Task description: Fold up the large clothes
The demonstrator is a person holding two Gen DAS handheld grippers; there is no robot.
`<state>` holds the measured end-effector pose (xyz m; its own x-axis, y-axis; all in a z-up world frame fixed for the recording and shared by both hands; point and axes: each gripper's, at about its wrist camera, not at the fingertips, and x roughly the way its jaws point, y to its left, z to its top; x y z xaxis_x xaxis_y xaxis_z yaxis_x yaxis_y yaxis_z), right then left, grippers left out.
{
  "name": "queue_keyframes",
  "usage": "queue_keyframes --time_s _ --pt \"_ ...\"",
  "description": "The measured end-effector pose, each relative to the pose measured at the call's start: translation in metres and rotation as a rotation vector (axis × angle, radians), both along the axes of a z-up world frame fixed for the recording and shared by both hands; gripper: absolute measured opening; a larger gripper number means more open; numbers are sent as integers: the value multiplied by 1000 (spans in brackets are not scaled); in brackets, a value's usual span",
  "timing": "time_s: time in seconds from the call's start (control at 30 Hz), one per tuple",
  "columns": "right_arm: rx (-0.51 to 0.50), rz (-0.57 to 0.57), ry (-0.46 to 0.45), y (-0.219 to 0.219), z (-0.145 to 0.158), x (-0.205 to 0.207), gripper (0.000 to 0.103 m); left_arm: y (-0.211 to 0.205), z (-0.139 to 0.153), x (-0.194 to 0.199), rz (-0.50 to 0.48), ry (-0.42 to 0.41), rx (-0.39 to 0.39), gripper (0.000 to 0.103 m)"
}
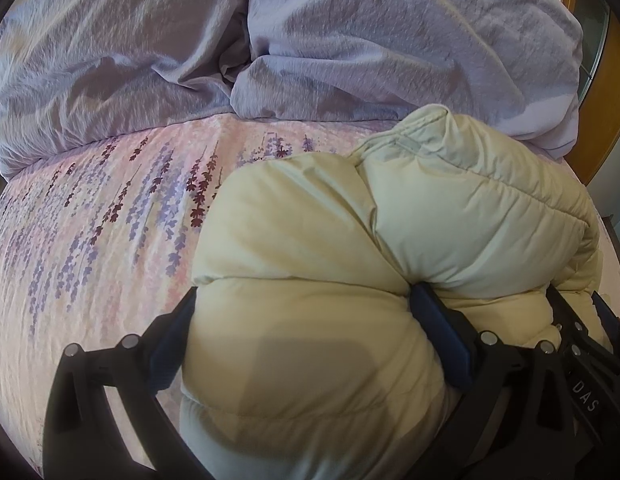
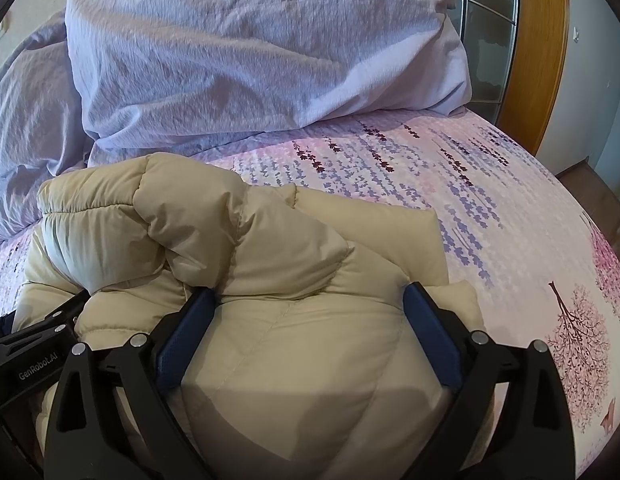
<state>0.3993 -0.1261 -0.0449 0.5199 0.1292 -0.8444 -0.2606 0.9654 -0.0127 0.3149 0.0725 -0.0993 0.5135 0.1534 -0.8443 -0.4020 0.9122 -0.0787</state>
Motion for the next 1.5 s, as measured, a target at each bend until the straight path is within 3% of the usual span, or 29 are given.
queue_keyframes --time_s 0.77,0.97,1.2,1.5 --pt "6 6 32 -1 3 5 98 -3 -1 3 3 7 -11 101" --pt "28 69 172 -8 19 18 98 7 13 -3 -8 33 -87 101" --pt "196 25 335 -68 57 34 98 18 46 -32 -40 8 -170 101" --pt "371 -27 654 -111 21 28 99 25 48 -53 -38 52 -256 101"
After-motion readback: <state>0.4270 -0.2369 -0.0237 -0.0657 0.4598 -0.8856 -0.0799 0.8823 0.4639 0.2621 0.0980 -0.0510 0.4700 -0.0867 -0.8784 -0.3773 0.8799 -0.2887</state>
